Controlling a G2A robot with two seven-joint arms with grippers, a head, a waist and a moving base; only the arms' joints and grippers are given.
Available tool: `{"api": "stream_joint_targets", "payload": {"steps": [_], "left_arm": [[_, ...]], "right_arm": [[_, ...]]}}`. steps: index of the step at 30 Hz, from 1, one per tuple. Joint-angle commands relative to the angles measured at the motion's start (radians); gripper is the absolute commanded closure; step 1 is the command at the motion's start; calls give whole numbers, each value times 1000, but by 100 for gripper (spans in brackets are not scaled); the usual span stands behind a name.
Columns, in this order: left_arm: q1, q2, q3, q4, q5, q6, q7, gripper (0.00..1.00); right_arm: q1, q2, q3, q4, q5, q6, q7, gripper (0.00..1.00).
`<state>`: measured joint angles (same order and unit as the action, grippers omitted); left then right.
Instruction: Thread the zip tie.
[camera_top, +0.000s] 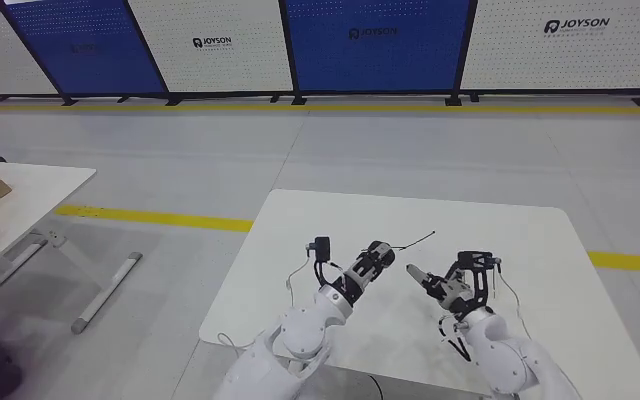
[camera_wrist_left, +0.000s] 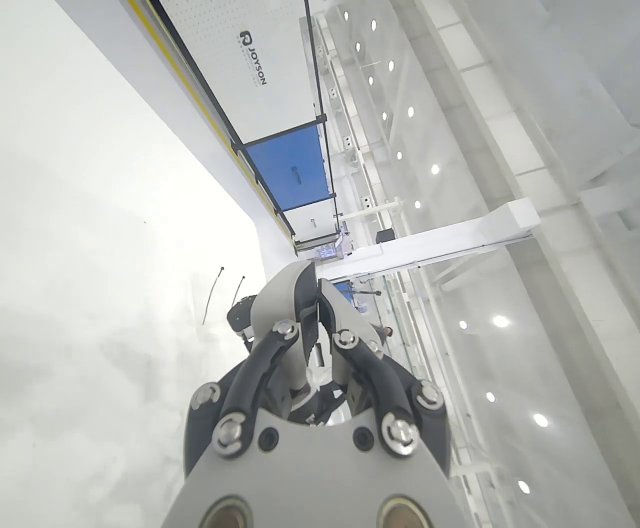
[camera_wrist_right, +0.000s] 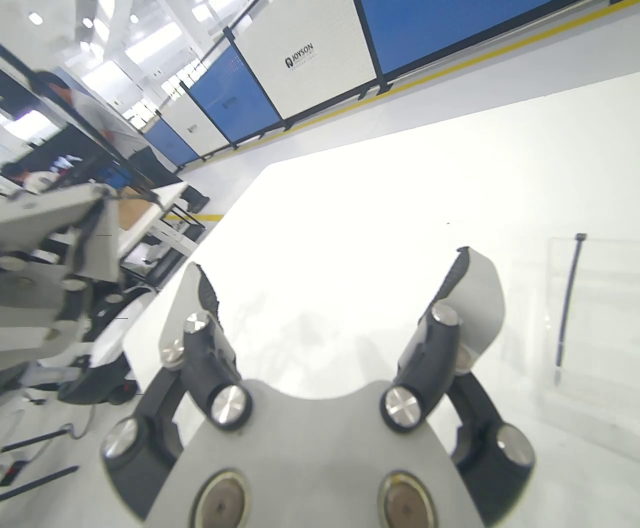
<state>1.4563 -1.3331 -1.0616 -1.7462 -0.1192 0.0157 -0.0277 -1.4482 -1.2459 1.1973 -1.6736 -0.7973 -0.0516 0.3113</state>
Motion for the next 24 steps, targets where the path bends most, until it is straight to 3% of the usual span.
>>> {"api": "stream_joint_targets", "payload": {"steps": [1, 5, 11, 12, 13, 15, 24], "left_arm": [[0, 0, 1, 0, 3, 0, 2, 100], [0, 0, 1, 0, 3, 0, 2, 100], [-4, -1, 7, 5, 16, -7, 10, 100], [-4, -1, 7, 6, 19, -8, 10, 100], [-5, -1, 8, 6, 22, -9, 10, 100], [-5, -1, 8, 7, 25, -10, 10, 100], [-8, 0, 14, 19, 40, -11, 2, 100]], "right_arm": [[-1, 0, 0, -1, 3, 0, -2, 0], [-2, 0, 0, -1, 8, -1, -3, 0], [3, -5, 8, -9, 161, -14, 58, 0], [3, -5, 8, -9, 167, -13, 59, 13], [5, -6, 7, -9, 172, -11, 62, 45], [8, -7, 4, -8, 181, -11, 66, 60], [19, -9, -8, -16, 217, -26, 74, 62]]}}
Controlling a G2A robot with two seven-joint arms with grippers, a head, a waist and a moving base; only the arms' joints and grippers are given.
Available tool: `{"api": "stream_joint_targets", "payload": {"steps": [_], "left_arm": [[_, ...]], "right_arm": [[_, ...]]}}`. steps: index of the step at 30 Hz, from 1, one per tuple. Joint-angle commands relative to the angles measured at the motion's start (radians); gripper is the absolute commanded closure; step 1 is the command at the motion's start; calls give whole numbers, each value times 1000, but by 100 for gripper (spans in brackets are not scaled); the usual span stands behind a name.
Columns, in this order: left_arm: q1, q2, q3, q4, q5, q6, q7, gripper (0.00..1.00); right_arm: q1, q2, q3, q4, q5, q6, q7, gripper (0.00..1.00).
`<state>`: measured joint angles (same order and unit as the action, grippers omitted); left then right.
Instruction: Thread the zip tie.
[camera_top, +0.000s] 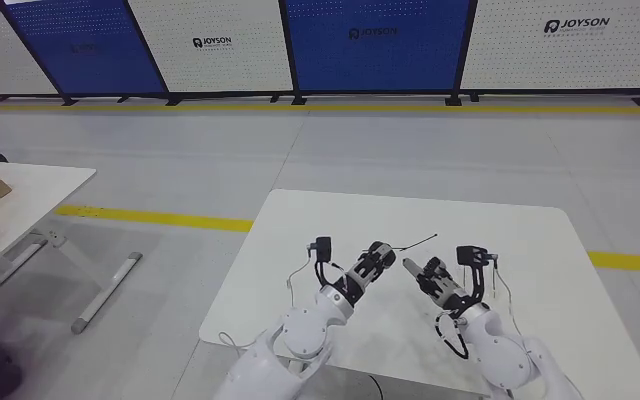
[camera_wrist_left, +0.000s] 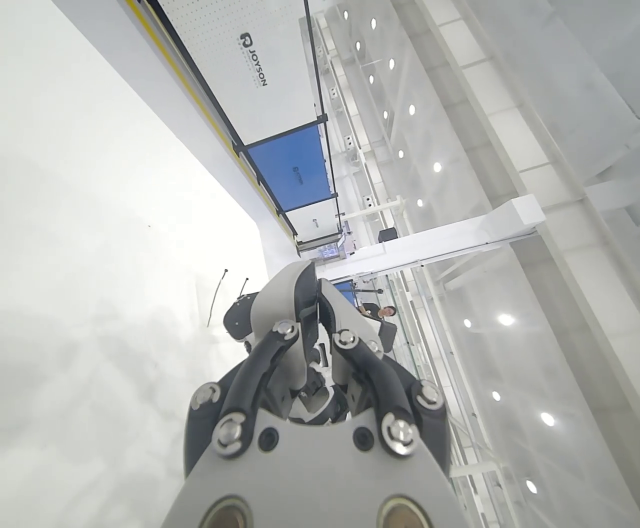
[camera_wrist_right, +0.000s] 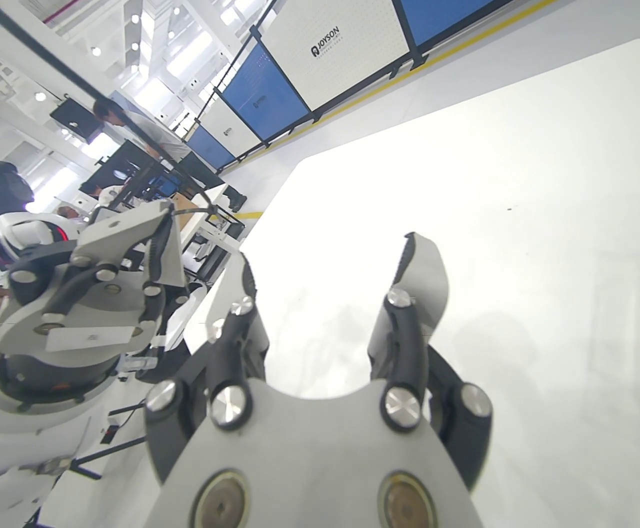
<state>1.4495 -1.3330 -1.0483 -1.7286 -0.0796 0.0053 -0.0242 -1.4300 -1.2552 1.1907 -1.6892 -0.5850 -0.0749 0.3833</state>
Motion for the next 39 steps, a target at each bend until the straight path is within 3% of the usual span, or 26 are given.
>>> {"api": "stream_joint_targets", "payload": {"steps": [1, 18, 35, 39], "left_arm": [[-1, 0, 2, 2, 0, 0, -3, 100], [-5, 1, 10, 14, 15, 6, -21, 100], [-5, 3, 24, 17, 33, 12, -32, 100], [-9, 2, 29, 20, 36, 16, -28, 100]], "right_arm": [[2, 0, -2, -1, 7, -5, 4, 61], [2, 0, -16, -15, 17, -39, -9, 65], [17, -2, -28, -7, 20, -33, -7, 70], [18, -2, -29, -7, 19, -36, -9, 75]]}}
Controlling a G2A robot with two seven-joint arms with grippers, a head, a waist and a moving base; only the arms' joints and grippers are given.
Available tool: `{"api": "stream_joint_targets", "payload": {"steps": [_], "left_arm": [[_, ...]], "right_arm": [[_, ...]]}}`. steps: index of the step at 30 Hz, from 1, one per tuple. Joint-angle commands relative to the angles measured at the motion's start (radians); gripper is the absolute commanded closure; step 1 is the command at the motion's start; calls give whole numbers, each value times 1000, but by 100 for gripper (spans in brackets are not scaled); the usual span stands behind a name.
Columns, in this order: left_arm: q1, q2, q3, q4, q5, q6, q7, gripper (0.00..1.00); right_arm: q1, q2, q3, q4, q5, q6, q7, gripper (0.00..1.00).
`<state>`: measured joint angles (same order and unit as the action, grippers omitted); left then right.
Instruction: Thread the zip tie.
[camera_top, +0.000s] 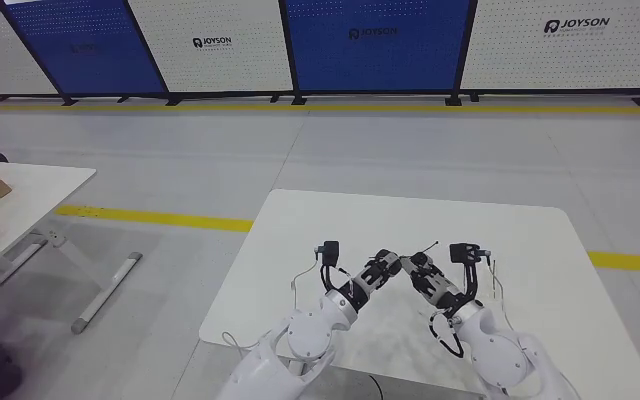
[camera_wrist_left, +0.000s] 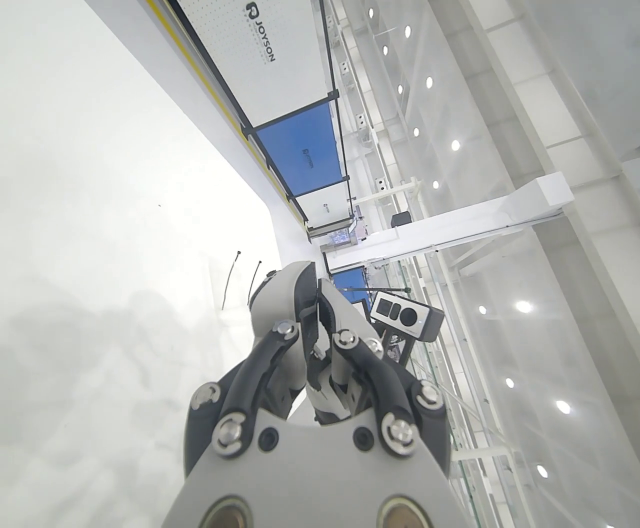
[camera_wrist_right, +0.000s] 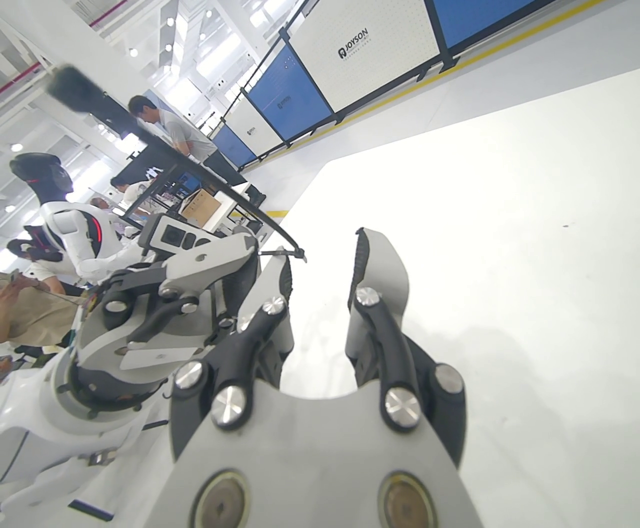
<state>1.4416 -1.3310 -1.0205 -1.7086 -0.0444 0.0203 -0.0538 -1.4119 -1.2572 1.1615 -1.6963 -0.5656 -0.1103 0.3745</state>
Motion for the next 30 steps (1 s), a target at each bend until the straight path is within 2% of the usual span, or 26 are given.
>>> {"api": "stream_joint_targets", "payload": {"steps": [1, 9, 10, 11, 16, 17, 18, 30], "left_arm": [[-2, 0, 2, 1, 4, 2, 3, 100], [-9, -2, 15, 11, 25, 3, 19, 100], [-9, -2, 16, 11, 26, 3, 20, 100], [-9, -2, 17, 12, 28, 3, 22, 100], [-8, -3, 21, 14, 39, 2, 28, 100], [-8, -3, 22, 13, 40, 1, 29, 100], [-7, -3, 23, 13, 41, 1, 29, 100], [0, -1, 14, 5, 39, -12, 30, 100]], "right_arm": [[0, 0, 0, 0, -2, -1, -1, 76], [-3, 2, 3, 0, -13, -4, 0, 86], [-4, 2, 3, 0, -13, -4, 0, 88], [-4, 2, 3, 0, -14, -5, 0, 94], [-4, 3, 4, -1, -17, -7, 3, 94], [-4, 3, 4, -1, -18, -8, 3, 99], [-4, 4, 4, -1, -18, -8, 4, 100], [2, 4, -10, 2, -38, 0, 17, 100]]}}
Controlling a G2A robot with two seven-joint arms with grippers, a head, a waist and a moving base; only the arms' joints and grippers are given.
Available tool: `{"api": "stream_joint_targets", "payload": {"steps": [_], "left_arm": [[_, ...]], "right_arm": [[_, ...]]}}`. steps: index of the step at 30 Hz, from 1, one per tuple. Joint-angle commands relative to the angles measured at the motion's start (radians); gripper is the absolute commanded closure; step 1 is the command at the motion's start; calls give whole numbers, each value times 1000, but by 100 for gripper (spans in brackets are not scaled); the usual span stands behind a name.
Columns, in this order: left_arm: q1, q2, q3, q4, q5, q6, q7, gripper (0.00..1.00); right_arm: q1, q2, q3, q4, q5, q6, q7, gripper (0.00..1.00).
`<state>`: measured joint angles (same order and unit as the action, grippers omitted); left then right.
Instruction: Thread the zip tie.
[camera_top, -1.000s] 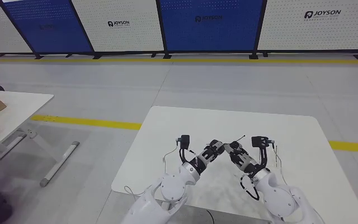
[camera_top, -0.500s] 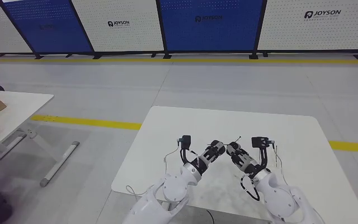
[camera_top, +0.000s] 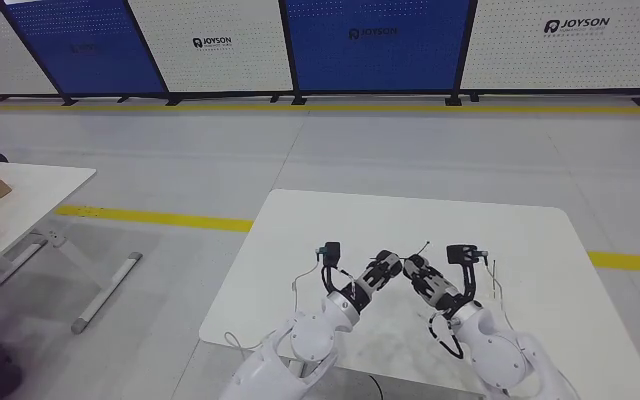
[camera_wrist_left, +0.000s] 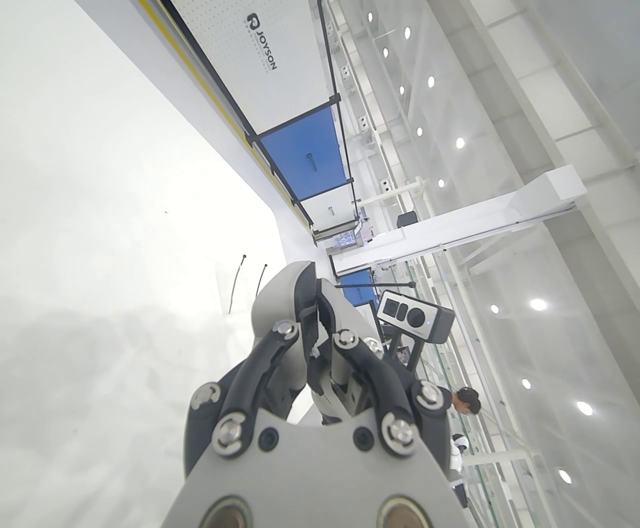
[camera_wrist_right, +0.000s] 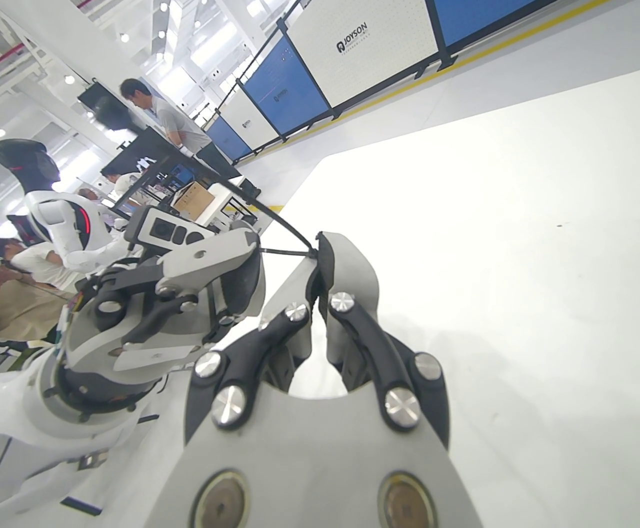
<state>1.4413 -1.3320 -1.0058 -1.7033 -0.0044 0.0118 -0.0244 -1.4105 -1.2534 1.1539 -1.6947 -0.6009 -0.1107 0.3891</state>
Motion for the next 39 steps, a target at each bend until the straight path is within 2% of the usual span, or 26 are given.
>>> {"api": "stream_joint_targets", "payload": {"steps": [1, 12, 25, 39], "left_arm": [[1, 0, -2, -1, -3, -6, 0, 100], [9, 3, -16, -16, -12, -22, -2, 100], [4, 2, -15, -30, -27, -27, -9, 100], [13, 4, -29, -52, -56, -41, -12, 100]], "right_arm": [[2, 0, -6, 2, -7, -2, 6, 100], [21, -2, -28, 22, -32, 3, 19, 100], [40, -3, -34, 56, -34, 16, 37, 100], [73, -7, -48, 113, -39, 26, 46, 100]]}}
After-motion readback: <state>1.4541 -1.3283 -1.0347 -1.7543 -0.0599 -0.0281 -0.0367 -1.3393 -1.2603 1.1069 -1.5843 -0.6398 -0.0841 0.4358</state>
